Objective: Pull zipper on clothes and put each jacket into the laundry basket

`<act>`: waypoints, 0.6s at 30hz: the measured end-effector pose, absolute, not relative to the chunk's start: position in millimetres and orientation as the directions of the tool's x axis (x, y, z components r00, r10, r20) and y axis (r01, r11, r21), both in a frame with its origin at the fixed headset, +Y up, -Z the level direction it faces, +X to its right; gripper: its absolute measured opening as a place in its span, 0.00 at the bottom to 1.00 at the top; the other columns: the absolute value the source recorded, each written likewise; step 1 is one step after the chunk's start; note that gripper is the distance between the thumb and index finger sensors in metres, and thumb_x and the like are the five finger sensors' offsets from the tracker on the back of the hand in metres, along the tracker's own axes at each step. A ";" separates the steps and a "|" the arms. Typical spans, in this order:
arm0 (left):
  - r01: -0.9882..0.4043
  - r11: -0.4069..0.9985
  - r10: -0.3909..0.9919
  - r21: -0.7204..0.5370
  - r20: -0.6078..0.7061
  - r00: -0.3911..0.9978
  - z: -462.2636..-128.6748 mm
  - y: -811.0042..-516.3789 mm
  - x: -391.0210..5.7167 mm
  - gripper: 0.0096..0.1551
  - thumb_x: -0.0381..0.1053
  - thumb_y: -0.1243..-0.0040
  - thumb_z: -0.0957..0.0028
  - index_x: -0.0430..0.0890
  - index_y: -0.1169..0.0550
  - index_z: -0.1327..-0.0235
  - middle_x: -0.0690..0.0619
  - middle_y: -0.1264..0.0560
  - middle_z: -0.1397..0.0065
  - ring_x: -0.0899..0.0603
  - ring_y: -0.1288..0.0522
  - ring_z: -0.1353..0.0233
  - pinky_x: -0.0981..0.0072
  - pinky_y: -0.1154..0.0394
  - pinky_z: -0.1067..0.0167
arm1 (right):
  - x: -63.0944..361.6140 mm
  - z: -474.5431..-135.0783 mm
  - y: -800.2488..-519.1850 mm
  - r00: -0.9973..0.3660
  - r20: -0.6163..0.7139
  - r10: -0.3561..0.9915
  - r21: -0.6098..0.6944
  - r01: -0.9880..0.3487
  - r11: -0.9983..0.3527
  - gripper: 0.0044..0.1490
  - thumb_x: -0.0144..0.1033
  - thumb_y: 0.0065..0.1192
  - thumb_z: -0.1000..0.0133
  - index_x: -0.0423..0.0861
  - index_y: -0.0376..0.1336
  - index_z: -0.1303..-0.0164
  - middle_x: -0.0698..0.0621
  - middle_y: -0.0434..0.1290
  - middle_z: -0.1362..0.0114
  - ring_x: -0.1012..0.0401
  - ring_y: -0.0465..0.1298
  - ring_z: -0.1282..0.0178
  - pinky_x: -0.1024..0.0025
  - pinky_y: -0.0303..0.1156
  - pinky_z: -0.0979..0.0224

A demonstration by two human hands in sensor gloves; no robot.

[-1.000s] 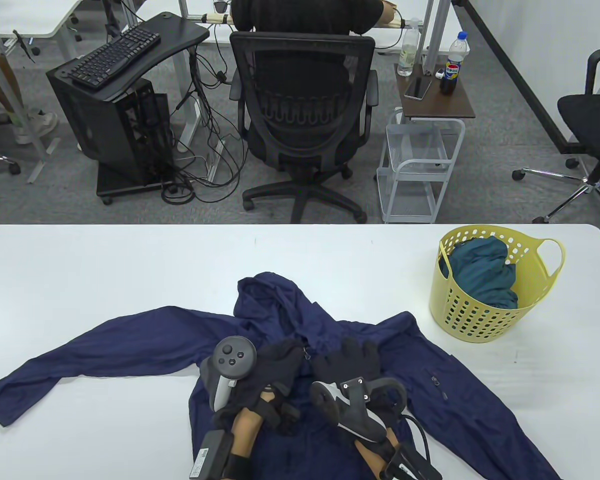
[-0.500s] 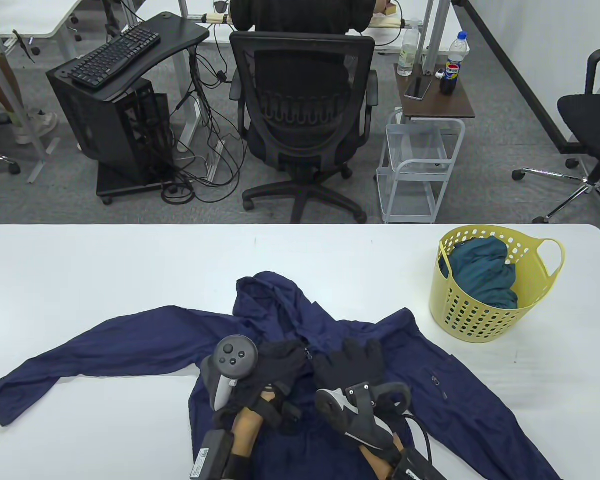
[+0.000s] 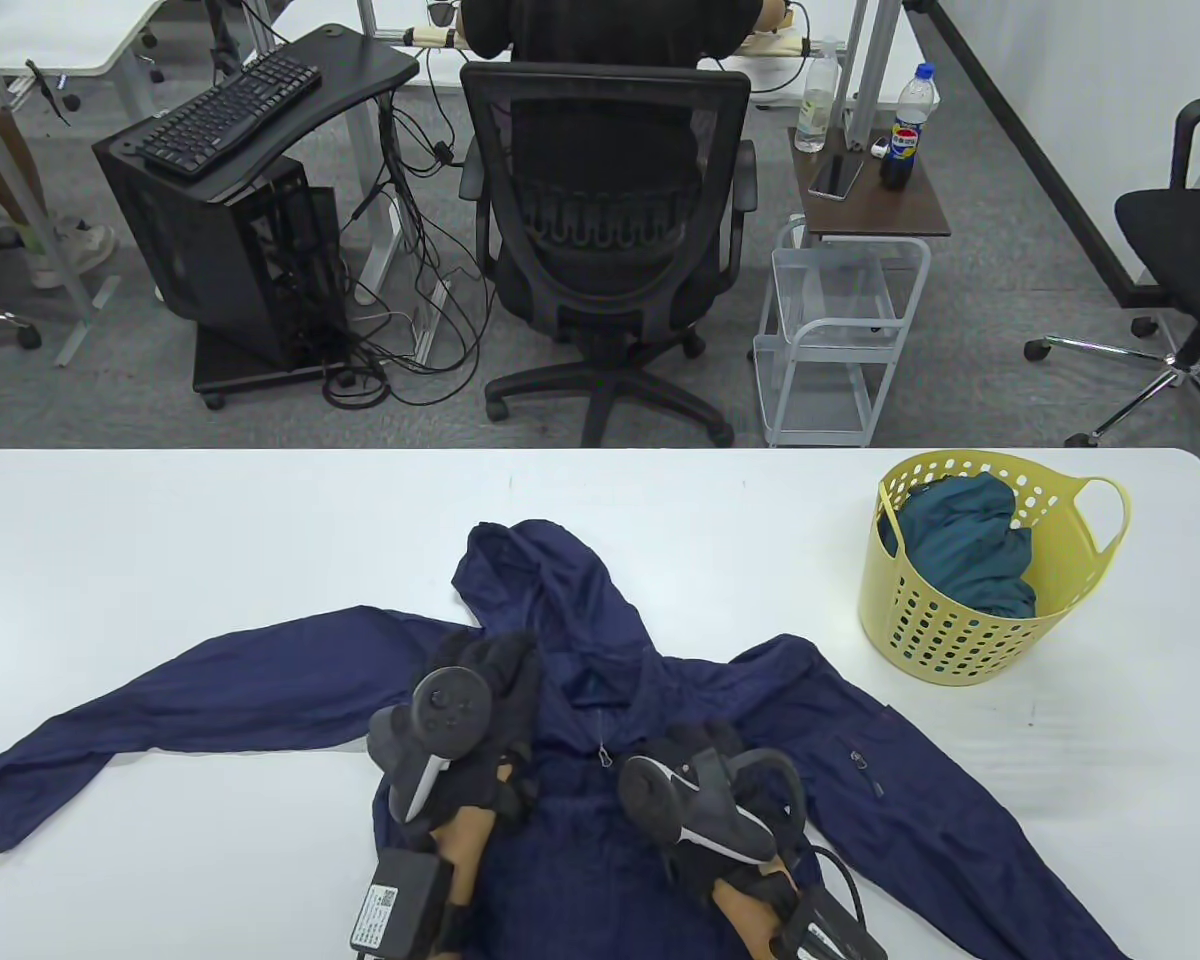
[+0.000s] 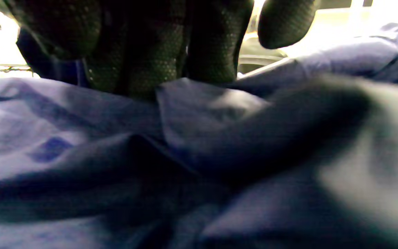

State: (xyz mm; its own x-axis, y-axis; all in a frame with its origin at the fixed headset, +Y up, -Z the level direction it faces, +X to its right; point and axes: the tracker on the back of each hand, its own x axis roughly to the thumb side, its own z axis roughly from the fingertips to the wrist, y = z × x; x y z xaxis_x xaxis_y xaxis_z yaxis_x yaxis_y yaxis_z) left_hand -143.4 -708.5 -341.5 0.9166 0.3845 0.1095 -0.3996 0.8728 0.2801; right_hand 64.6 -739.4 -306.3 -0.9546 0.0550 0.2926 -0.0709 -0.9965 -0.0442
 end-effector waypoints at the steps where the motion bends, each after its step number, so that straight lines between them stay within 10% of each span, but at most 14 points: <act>1: -0.360 0.886 0.330 0.291 0.149 0.932 -337.6 -702.6 -135.0 0.34 0.65 0.43 0.56 0.69 0.34 0.32 0.59 0.32 0.22 0.37 0.45 0.19 0.25 0.47 0.32 | 67.8 -308.4 -739.7 -0.956 0.281 0.083 -0.044 -0.100 -0.994 0.26 0.56 0.62 0.48 0.64 0.72 0.40 0.63 0.83 0.35 0.54 0.77 0.29 0.43 0.64 0.23; 5: -0.183 0.937 0.077 0.297 0.336 0.939 -319.5 -683.0 -90.1 0.30 0.57 0.43 0.54 0.82 0.33 0.39 0.63 0.41 0.16 0.41 0.55 0.16 0.27 0.54 0.28 | 93.4 -312.2 -728.9 -0.913 0.201 0.356 -0.103 -0.381 -0.919 0.26 0.55 0.62 0.48 0.62 0.72 0.39 0.61 0.83 0.34 0.52 0.77 0.29 0.41 0.64 0.25; 10: -0.136 0.984 0.087 0.115 0.353 0.932 -333.9 -693.6 -72.6 0.29 0.52 0.43 0.53 0.82 0.29 0.43 0.66 0.45 0.15 0.43 0.60 0.15 0.28 0.59 0.26 | 111.5 -304.6 -714.7 -0.794 0.258 0.550 -0.128 -0.592 -0.795 0.27 0.54 0.62 0.47 0.60 0.72 0.39 0.60 0.82 0.33 0.50 0.75 0.27 0.37 0.62 0.25; 18: -0.047 0.983 0.008 0.177 0.213 0.977 -364.6 -709.1 -77.6 0.21 0.60 0.41 0.59 0.76 0.22 0.51 0.66 0.35 0.19 0.43 0.51 0.15 0.29 0.52 0.26 | 91.8 -305.1 -728.1 -0.926 0.203 0.318 -0.178 -0.355 -0.918 0.27 0.52 0.62 0.46 0.59 0.71 0.37 0.58 0.81 0.32 0.48 0.72 0.25 0.34 0.59 0.24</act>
